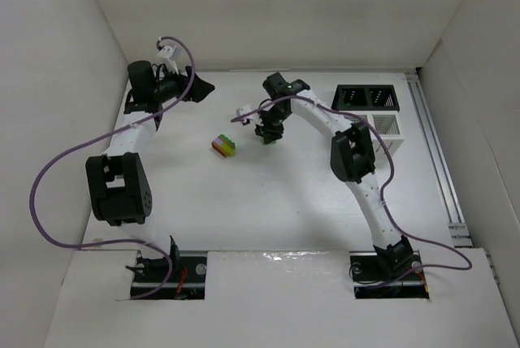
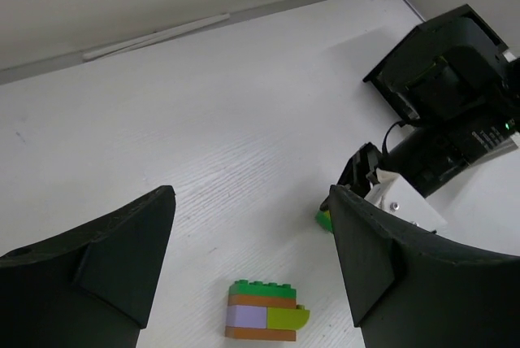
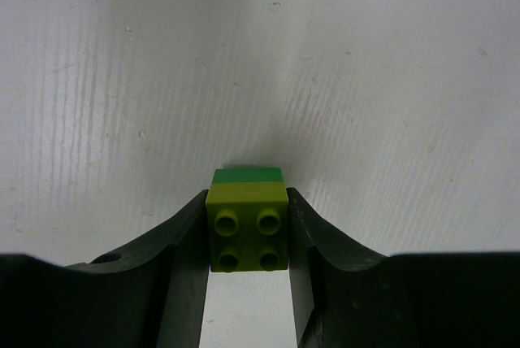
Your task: Sort the legos into containers by color
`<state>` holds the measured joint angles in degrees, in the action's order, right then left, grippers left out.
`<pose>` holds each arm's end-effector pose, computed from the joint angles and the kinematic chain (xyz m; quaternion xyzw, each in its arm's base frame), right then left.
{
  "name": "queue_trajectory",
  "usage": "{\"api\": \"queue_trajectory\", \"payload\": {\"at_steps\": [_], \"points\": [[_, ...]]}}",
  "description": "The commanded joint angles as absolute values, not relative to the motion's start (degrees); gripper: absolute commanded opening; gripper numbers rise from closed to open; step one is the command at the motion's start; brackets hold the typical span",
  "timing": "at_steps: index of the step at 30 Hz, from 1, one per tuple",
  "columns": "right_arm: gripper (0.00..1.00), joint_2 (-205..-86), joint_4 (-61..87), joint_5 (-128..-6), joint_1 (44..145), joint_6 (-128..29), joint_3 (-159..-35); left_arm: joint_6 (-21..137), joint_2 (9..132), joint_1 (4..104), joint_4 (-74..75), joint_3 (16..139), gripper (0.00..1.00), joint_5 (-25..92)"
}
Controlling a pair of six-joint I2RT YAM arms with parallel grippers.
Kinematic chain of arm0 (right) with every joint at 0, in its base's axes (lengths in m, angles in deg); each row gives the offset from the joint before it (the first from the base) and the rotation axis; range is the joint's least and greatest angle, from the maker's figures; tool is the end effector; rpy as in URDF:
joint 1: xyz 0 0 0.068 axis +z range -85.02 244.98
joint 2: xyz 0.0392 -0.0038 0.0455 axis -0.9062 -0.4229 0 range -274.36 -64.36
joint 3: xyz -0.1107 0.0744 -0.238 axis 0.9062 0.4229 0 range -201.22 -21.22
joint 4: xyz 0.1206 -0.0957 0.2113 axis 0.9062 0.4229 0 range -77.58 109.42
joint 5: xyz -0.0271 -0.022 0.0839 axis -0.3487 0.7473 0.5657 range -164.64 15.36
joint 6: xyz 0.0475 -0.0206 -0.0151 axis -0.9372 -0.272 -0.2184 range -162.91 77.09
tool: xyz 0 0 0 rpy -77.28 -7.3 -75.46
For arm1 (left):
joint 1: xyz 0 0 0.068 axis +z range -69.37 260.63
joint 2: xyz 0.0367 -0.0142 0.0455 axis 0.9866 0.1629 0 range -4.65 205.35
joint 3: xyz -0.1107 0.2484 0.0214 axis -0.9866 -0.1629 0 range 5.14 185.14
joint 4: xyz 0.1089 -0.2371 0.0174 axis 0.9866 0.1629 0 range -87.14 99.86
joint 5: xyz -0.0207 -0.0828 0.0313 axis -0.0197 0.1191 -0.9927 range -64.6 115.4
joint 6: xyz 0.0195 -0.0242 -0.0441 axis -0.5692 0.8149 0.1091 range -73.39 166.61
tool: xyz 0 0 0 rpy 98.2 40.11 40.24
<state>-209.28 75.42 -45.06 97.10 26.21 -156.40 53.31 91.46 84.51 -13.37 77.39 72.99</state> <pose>0.4300 0.2907 0.1827 -0.7632 0.5769 0.1933 0.2176 0.3945 0.0005 0.3187 0.2011 0.7102 -0.3183 0.5949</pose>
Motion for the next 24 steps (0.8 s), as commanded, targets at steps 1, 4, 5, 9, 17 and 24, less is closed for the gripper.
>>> {"api": "queue_trajectory", "payload": {"at_steps": [1,4,5,9,17,24], "points": [[0.07,-201.31,75.52,-39.94,95.84,24.77,-157.55,53.91,92.63,84.85,-17.70,79.59,0.73,79.34],[0.00,-194.12,73.60,-31.43,92.94,18.05,-155.62,53.91,93.17,84.85,-18.32,78.63,0.73,84.36],[0.00,-192.17,69.15,-28.96,91.97,14.69,-154.74,52.43,93.17,84.85,-18.93,77.92,0.73,87.85],[0.00,-181.89,46.14,-14.91,84.96,-8.66,-144.74,44.71,91.07,82.65,-15.69,75.28,0.77,93.33],[0.00,-175.80,13.85,-6.80,81.68,-56.84,-133.37,46.76,87.37,77.99,-22.51,72.91,0.81,100.01],[0.00,-178.44,-22.65,-3.45,82.29,-99.69,-127.39,80.63,89.12,75.71,-56.72,73.01,0.81,101.16]]}}
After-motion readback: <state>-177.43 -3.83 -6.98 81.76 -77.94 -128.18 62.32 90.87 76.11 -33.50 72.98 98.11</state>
